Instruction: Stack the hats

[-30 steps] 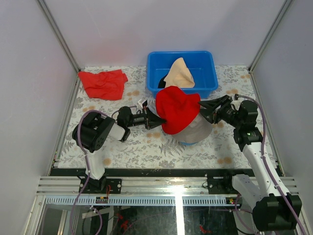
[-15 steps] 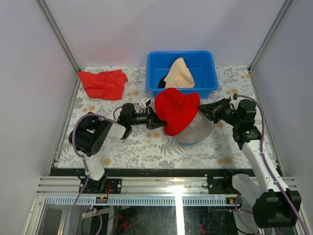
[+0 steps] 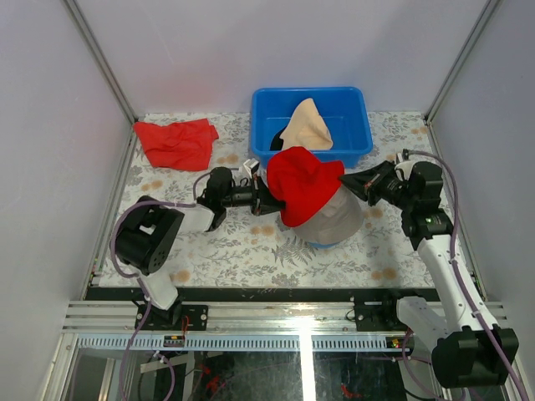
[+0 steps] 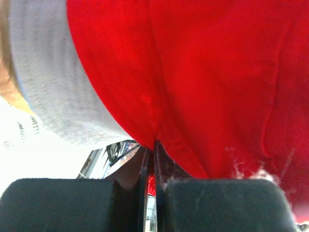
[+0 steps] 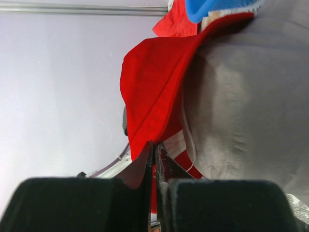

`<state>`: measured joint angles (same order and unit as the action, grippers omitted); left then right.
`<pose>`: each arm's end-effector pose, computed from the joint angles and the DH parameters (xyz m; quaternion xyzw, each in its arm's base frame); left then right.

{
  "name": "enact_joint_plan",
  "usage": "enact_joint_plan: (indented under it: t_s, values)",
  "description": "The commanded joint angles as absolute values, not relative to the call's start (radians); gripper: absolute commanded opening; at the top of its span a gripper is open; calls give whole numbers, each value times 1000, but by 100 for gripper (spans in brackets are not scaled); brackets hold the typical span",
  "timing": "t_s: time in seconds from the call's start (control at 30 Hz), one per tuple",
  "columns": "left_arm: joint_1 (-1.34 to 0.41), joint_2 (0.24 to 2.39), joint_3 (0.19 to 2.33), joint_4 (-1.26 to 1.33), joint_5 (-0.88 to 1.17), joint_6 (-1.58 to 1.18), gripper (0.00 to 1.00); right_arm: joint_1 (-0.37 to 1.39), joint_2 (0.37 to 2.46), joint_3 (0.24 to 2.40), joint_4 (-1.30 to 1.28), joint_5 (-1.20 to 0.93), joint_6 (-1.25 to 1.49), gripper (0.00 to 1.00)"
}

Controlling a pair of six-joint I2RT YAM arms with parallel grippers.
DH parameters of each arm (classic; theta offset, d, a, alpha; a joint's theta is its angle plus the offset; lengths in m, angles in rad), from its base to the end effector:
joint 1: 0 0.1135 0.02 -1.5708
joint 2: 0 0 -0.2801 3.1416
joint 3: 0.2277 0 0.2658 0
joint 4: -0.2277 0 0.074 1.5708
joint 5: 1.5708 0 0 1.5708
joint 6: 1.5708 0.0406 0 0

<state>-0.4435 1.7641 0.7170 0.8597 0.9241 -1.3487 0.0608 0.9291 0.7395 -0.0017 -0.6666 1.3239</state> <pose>0.3040 -0.1803 0.1758 -0.0458 0.7443 -0.6603 0.0886 0.2200 0.0385 0.3279 0.2623 0.7113 0.5781 0.3018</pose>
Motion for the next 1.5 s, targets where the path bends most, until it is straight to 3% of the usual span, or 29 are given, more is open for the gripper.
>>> enact_joint_plan:
  t_s: [0.0, 0.33, 0.67, 1.13, 1.2, 1.37, 1.47]
  values:
    - [-448, 1688, 786, 721, 921, -1229, 0, 52, 893, 857, -125, -636, 1154, 0]
    - [-448, 1653, 780, 625, 901, -1151, 0, -32, 804, 799, -411, -610, 957, 0]
    - [-434, 1649, 758, 554, 884, -1081, 0, -49, 733, 654, -540, -542, 860, 0]
    - [-389, 1744, 798, 635, 913, -1129, 0, -72, 829, 694, -501, -496, 798, 0]
    - [-385, 1744, 820, 623, 916, -1130, 0, -72, 849, 733, -522, -480, 774, 7]
    - [-382, 1744, 840, 651, 922, -1166, 0, -73, 846, 818, -562, -431, 701, 43]
    - [-381, 1750, 850, 672, 926, -1193, 0, -80, 836, 857, -542, -417, 658, 54]
